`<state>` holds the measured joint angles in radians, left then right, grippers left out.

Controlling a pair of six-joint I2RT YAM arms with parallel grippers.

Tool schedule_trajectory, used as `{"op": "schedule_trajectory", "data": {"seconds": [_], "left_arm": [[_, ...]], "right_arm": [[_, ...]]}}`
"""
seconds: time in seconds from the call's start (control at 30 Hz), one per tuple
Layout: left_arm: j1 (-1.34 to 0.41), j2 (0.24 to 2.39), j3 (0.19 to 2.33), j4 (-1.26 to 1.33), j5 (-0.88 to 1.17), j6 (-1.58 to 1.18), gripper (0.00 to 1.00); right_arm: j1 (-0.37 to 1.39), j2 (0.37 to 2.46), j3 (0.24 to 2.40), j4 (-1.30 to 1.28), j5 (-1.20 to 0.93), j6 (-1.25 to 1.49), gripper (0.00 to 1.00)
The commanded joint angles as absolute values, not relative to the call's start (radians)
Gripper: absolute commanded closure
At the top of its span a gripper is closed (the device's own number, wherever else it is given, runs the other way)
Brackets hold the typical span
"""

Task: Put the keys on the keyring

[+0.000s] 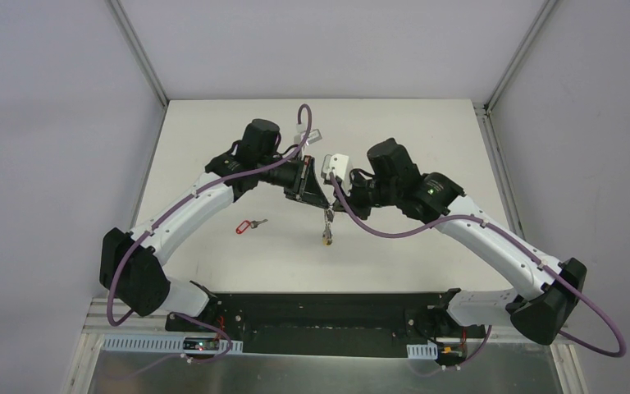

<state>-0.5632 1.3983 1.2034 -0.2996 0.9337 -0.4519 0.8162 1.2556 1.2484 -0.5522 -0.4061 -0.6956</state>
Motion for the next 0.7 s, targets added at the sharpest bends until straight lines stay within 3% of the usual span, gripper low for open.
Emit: {"op": "schedule_trajectory", "data": {"seconds": [0.0, 0.67], "left_arm": [[-0.575, 1.402, 1.202, -0.319, 0.94, -0.42, 1.0], [-0.578, 1.371, 1.194, -0.302, 0.947, -0.402, 1.0]], "right_arm": [[0.819, 1.23, 1.319, -0.508, -0.422, -0.682, 1.0], [0.792, 1.213, 1.26, -0.504, -0.441, -0.691, 1.0]]}}
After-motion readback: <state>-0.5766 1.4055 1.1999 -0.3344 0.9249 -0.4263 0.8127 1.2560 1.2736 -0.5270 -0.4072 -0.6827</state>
